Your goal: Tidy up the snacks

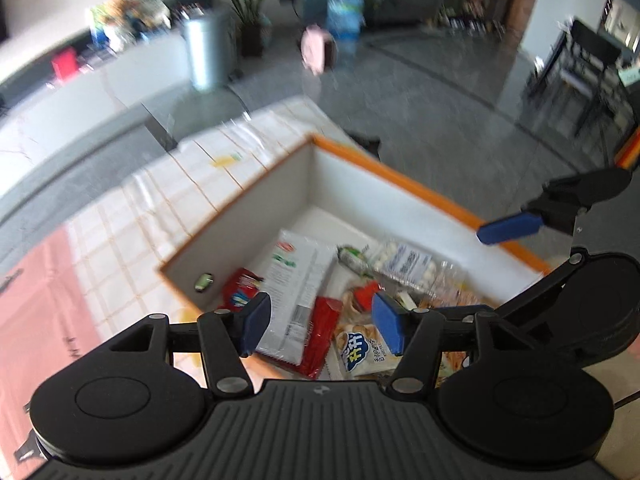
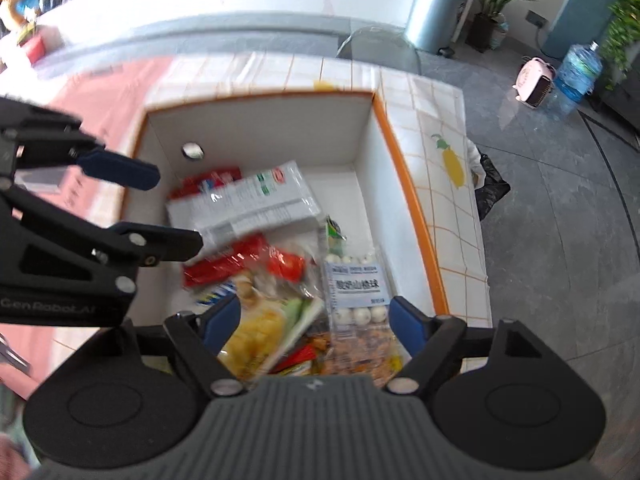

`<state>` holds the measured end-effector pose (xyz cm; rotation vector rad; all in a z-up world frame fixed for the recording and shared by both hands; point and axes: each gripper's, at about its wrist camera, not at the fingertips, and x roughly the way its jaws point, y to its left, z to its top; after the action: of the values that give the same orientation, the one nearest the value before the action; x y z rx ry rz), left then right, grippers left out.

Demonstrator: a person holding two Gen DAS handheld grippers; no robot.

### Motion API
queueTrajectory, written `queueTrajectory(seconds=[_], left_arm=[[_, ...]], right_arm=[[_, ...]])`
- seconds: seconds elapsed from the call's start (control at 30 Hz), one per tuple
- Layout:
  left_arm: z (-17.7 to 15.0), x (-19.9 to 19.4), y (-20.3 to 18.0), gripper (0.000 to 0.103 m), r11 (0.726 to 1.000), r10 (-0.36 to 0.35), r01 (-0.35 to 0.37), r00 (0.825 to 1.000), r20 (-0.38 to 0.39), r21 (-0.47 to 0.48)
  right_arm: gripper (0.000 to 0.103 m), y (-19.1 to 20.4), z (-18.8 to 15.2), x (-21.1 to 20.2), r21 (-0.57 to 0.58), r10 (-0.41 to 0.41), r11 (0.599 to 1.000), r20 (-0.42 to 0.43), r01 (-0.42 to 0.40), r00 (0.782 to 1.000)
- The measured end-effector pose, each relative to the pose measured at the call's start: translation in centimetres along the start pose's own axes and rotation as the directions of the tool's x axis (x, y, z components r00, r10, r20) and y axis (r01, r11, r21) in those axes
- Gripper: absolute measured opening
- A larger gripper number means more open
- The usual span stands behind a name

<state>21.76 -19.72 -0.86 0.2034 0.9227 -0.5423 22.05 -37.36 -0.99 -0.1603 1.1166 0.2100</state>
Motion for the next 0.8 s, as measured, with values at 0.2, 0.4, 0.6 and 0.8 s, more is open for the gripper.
queueTrajectory(seconds=[0.2,0.4,0.6,0.8], left_arm=[[-2.4,-7.4,0.1,0.078,0.997,0.071,-0.068,0.990,0.122,-0.025],[-5.5,-13.4,0.5,0.080,0.989,0.122,-0.102,0.970,0.211,-0.105],[-9.0,-16.8,-0.2,0.081,0.977,0.209,-0.186,0.928,0.307,-0.105],[-12.3,-18.4,-0.4,0.089,0.957,0.282,-0.235,0.890,0.357,-0.169]], right_arm=[[0.083,2.3,-1.5,-5.8,0.071,0.033,0.997,0.084,-0.039,0.996],[0.084,6.0,-4.3,-11.2,0.112,0.054,0.990,0.218,-0.080,0.974],[0.091,9.8,-7.7,-15.4,0.150,0.021,0.985,0.400,-0.088,0.916],[0.099,13.1,-11.0,-17.0,0.220,-0.084,0.975,0.473,-0.025,0.877]])
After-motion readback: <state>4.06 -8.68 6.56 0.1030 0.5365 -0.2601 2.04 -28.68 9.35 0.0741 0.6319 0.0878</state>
